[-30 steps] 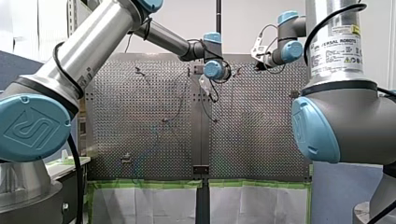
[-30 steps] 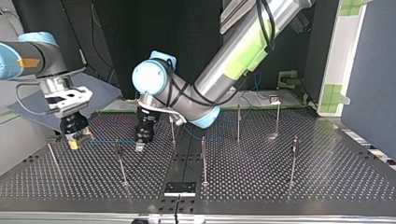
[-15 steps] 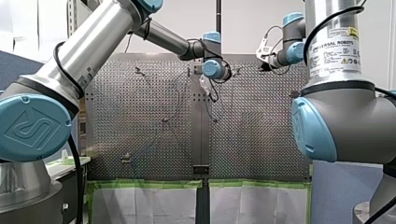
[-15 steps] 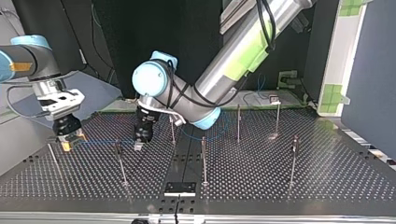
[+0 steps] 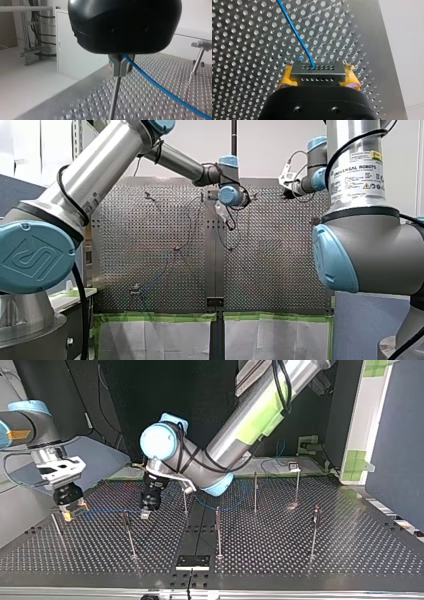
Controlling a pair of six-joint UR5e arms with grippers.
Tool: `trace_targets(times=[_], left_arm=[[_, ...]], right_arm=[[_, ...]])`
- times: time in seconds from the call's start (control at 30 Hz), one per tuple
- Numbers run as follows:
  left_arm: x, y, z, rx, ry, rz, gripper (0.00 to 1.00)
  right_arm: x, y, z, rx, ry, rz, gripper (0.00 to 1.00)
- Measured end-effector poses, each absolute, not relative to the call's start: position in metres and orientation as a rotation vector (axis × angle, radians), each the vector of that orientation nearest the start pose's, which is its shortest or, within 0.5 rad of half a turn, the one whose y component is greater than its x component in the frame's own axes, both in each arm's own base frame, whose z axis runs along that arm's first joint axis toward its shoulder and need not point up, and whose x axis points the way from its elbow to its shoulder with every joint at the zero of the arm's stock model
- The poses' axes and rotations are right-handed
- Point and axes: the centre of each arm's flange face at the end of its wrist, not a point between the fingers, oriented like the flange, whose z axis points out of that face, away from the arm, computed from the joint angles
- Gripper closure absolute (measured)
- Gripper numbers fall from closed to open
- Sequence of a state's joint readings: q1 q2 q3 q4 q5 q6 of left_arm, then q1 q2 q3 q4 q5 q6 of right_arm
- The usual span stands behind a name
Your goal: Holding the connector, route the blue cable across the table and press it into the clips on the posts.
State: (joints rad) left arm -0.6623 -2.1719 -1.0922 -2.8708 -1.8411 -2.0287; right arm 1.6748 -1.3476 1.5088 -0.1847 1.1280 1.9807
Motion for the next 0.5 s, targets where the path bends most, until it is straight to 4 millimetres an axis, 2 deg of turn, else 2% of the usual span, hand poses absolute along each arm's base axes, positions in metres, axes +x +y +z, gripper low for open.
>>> trace_targets(times=[0.17,0.37,0.5], left_arm=[[0.546,-0.53,0.369,-0.075,1.464,-0.73,0.98],[0.572,-0.521,0.383,-0.089,1.408,-0.767,0.98],[0.585,-0.514,0.379,-0.084,1.409,-0.775,0.98]], right_arm=[[0.229,-0.556,0.415,-1.946,1.678,-2.502,1.0],[0.222,-0.561,0.417,-1.947,1.661,-2.516,1.0],[0.218,-0.564,0.419,-1.945,1.661,-2.526,1.0]])
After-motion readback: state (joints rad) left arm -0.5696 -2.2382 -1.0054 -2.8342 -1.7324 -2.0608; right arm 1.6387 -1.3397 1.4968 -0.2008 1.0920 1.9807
